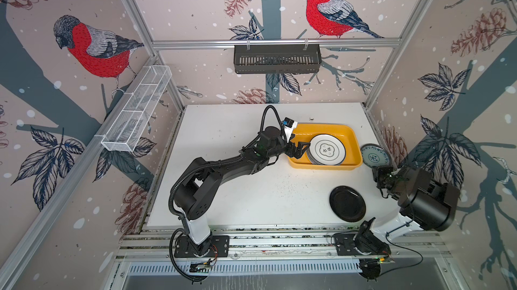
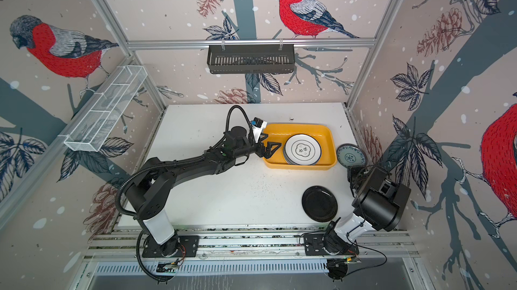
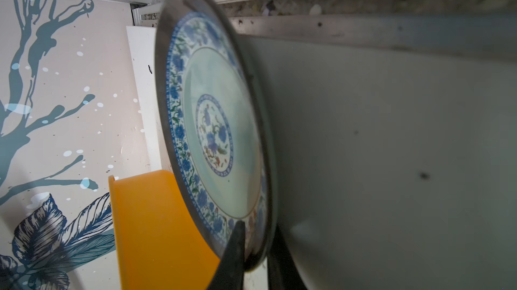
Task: Place the plates into the plastic bin on the countertop
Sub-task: Pick up the plate from the middle-right of the table.
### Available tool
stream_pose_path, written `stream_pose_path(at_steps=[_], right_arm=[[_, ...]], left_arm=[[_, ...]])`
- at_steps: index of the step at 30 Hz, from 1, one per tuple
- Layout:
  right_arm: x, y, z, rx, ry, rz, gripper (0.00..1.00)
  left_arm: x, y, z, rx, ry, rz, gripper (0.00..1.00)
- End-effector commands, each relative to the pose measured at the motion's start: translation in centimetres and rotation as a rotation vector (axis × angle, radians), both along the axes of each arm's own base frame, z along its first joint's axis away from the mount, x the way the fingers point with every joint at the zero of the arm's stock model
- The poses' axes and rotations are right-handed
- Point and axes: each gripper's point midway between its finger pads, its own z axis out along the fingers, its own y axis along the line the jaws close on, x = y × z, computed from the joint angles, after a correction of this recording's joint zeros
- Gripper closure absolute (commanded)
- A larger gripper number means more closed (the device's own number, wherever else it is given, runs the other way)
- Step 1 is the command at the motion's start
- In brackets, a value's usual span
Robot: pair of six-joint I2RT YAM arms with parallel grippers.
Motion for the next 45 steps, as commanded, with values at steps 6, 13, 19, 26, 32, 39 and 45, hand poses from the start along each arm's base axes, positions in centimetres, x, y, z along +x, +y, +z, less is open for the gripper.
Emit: stream_pose_path(at_steps=[6, 13, 19, 26, 32, 39, 45], right_arm=[[-3.6, 2.7, -4.1, 0.163, 0.208, -0.029, 0.87], [-2.6, 2.8, -2.3, 0.173, 0.131, -0.029, 0.92], [-2.1, 1.2, 0.7, 0.091, 0.085, -0.072, 0.94], [-2.0, -0.6, 4.3, 0.03, 0.018, -0.115, 0.94], [-3.0, -2.0, 6.5, -0.011, -0.008, -0.122, 0.94], [-4.2, -2.2, 9.6, -0.077, -0.058, -0.103, 0.94], [-4.1, -1.6, 13.1, -0.124, -0.109, -0.052, 0.94]], left_arm=[[0.2, 0.3, 1.6, -0.025, -0.042, 0.01, 0.04], [0.4, 0.1, 1.3, -0.008, -0.028, 0.008, 0.04], [-0.3, -0.6, 1.2, 0.012, -0.022, -0.01, 0.04], [-2.7, -3.6, 1.8, 0.038, -0.048, -0.091, 0.04], [-4.4, -6.8, 2.6, 0.034, -0.062, -0.177, 0.04], [-7.0, -10.1, 3.1, 0.033, -0.075, -0.264, 0.04], [-8.9, -11.5, 3.1, 0.054, -0.086, -0.306, 0.04]])
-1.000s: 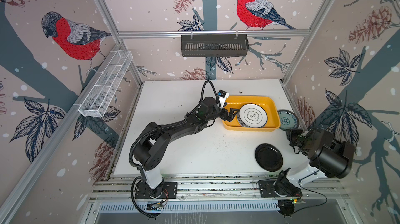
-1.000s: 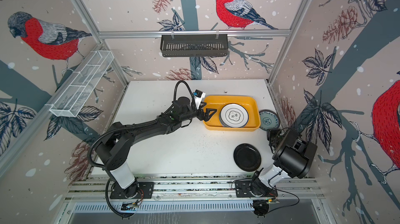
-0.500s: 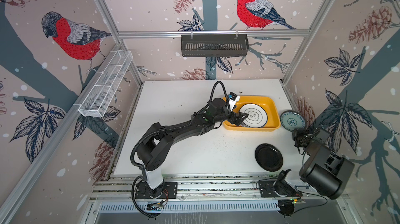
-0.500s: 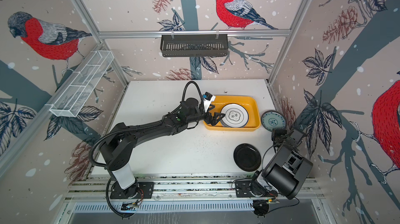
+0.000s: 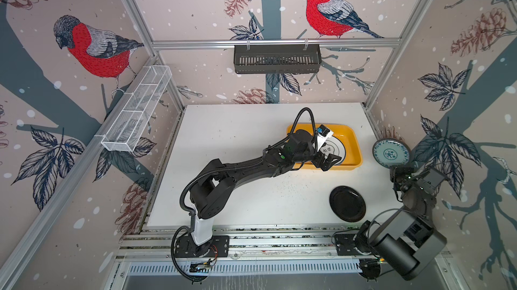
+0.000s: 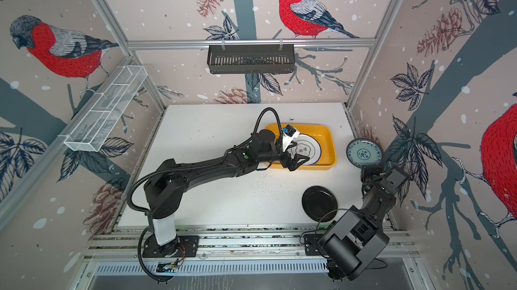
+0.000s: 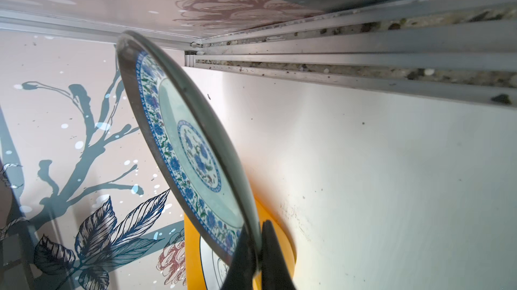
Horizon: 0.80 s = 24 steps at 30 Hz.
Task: Place the plates into the plastic bin on the countertop
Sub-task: Pick up the plate from the middle-right of the table, then place the plate in the plastic bin.
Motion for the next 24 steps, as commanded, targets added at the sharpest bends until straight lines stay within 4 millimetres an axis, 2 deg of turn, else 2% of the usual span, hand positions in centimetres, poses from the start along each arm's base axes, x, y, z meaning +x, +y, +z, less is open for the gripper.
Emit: stream_pose_path(at_steps=[1, 7, 15, 24], right_arm=[[0.0, 1.1, 1.3, -0.015, -0.017, 0.067, 0.94], [0.9, 3.7, 2.7, -0.042, -0.028, 0.151, 0.94], [4.5, 10.3, 4.1, -0.074, -0.035, 0.36, 0.94], [6.6, 16.4, 3.1, -0.066, -0.002, 0.526, 0.94]], left_arm=[[-0.8, -0.4, 0.1, 0.013, -0.026, -0.025, 0.04], [0.0, 0.7, 0.5, 0.004, -0.034, 0.071, 0.04], [0.7, 2.8, 1.2, -0.03, -0.05, 0.177, 0.04], [2.4, 5.7, 0.8, -0.041, -0.031, 0.302, 0.04]])
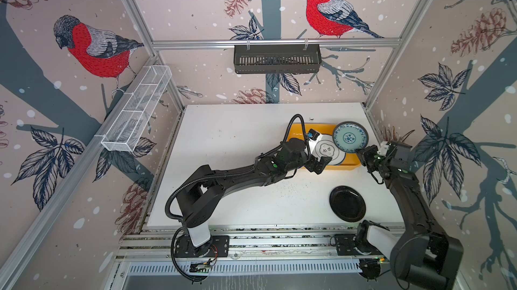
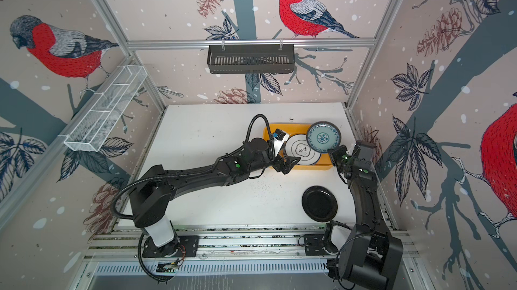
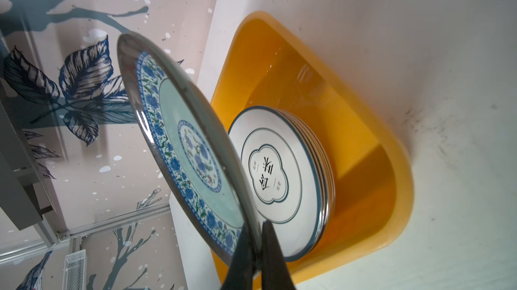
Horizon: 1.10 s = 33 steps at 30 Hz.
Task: Place the plates into the plastic bin on the countertop
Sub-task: Place the plate in the plastic bin.
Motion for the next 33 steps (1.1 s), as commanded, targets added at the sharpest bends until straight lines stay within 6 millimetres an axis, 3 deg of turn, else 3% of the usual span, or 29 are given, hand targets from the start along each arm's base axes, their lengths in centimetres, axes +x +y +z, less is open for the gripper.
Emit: stream_pose_path(at_steps=[1, 9, 19, 33], right_arm=[[1.0, 1.1, 0.2, -0.015, -0.012, 0.028, 0.94], [1.3, 4.1, -1.9, -0.009, 0.046, 0.1, 0.93], [1.3, 5.4, -5.1, -0.002, 0.129, 0.156, 0.93], [1.5, 6.1, -7.3, -0.003, 0.175, 0.185, 0.93]], left_arm=[[1.4, 1.2, 1.7, -0.072, -0.013, 0.074, 0.04], [2.3, 3.4, 1.4, -0.085, 0.004, 0.132, 0.04], [2.5, 3.8, 0.9, -0.078, 0.012, 0.142, 0.04], [2.8, 3.7, 0.0, -0.059, 0.026, 0.144, 0.04]])
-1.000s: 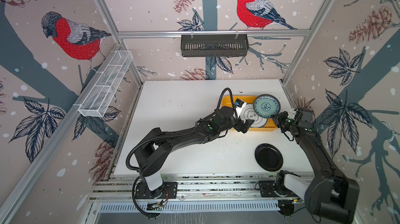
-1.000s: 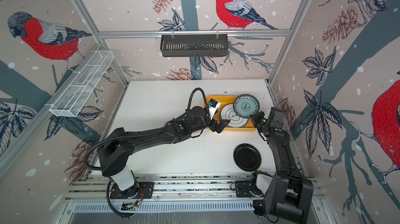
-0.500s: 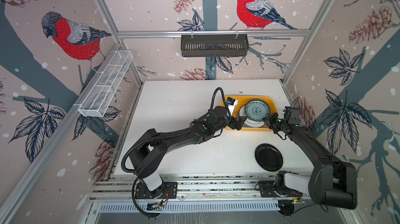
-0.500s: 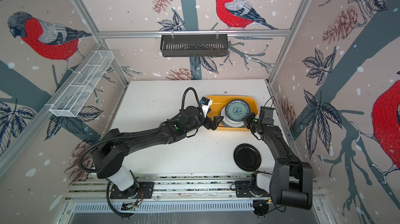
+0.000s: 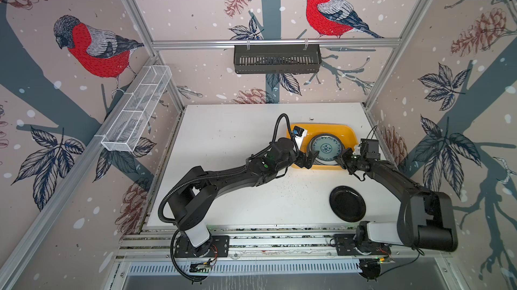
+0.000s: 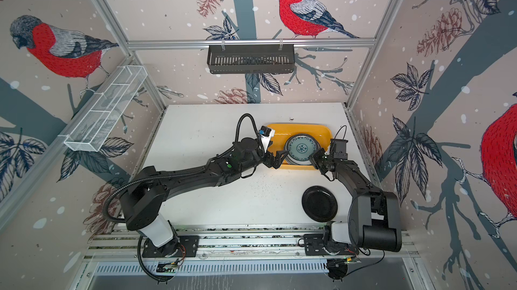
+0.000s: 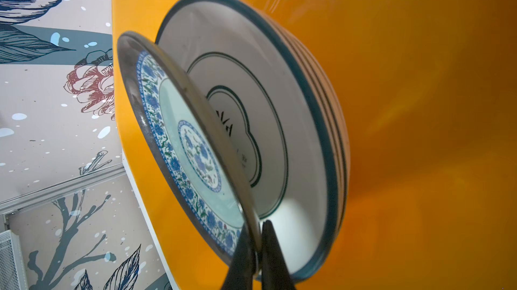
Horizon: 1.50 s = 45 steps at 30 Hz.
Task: Place the plates into the plastic bin on the countertop
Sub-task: Place the plate in the plastic bin.
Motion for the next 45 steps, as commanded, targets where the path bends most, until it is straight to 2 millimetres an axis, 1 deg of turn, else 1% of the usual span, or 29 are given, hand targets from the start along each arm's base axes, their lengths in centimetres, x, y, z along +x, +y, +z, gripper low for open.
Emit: stream_pose_path(at_steps=[1, 5, 9, 14, 16, 20, 23, 27, 29, 36, 37, 38, 42, 45], right_arm=[[0.7, 0.2, 0.5, -0.001, -0.04, 0.017, 0.92], [0.6, 0.2, 0.3, 0.0, -0.032, 0.02, 0.9], [0.6, 0.2, -0.1, -0.003, -0.021, 0.019, 0.8], [0.5, 0.2, -0.3, -0.008, -0.014, 0.024, 0.72], [0.6, 0.1, -0.2, -0.013, -0.014, 0.022, 0.65], [0.7, -0.5, 0.1, -0.051, -0.013, 0.013, 0.57], [0.8, -1.1, 0.7, -0.085, -0.024, 0.001, 0.52], [0.8, -2.3, 1.7, -0.16, -0.036, -0.015, 0.37], [0.7, -3.0, 2.1, -0.197, -0.037, -0.027, 0.32], [0.4, -4.9, 3.8, -0.281, -0.068, -0.062, 0.19], [0.4, -5.2, 4.6, -0.298, -0.09, -0.07, 0.16], [0.3, -5.5, 5.0, -0.314, -0.098, -0.076, 0.14], [-0.2, -7.1, 6.4, -0.39, -0.115, -0.109, 0.07], [-0.7, -8.3, 7.3, -0.407, -0.143, -0.138, 0.01]], left_arm=[[0.2, -0.3, 1.0, -0.033, -0.019, -0.001, 0.04], [0.3, -0.2, 0.7, -0.027, -0.015, 0.001, 0.04], [0.4, -0.2, 0.4, -0.025, -0.007, 0.004, 0.04], [0.4, -0.3, 0.3, -0.028, -0.005, 0.003, 0.04], [0.5, -0.2, 0.2, -0.026, -0.004, 0.005, 0.04], [0.5, -0.2, 0.2, -0.021, -0.007, 0.004, 0.04], [0.4, -0.2, 0.2, -0.021, -0.007, 0.003, 0.04], [0.4, -0.2, 0.2, -0.022, -0.006, 0.002, 0.04], [0.4, -0.2, 0.2, -0.023, -0.006, 0.0, 0.04], [0.3, -0.3, 0.3, -0.025, -0.003, -0.007, 0.04], [0.3, -0.3, 0.3, -0.026, -0.002, -0.006, 0.04], [0.3, -0.3, 0.3, -0.026, -0.002, -0.007, 0.04], [0.2, -0.2, 0.5, -0.033, 0.002, -0.006, 0.04], [0.1, -0.3, 0.7, -0.04, 0.004, -0.006, 0.04]])
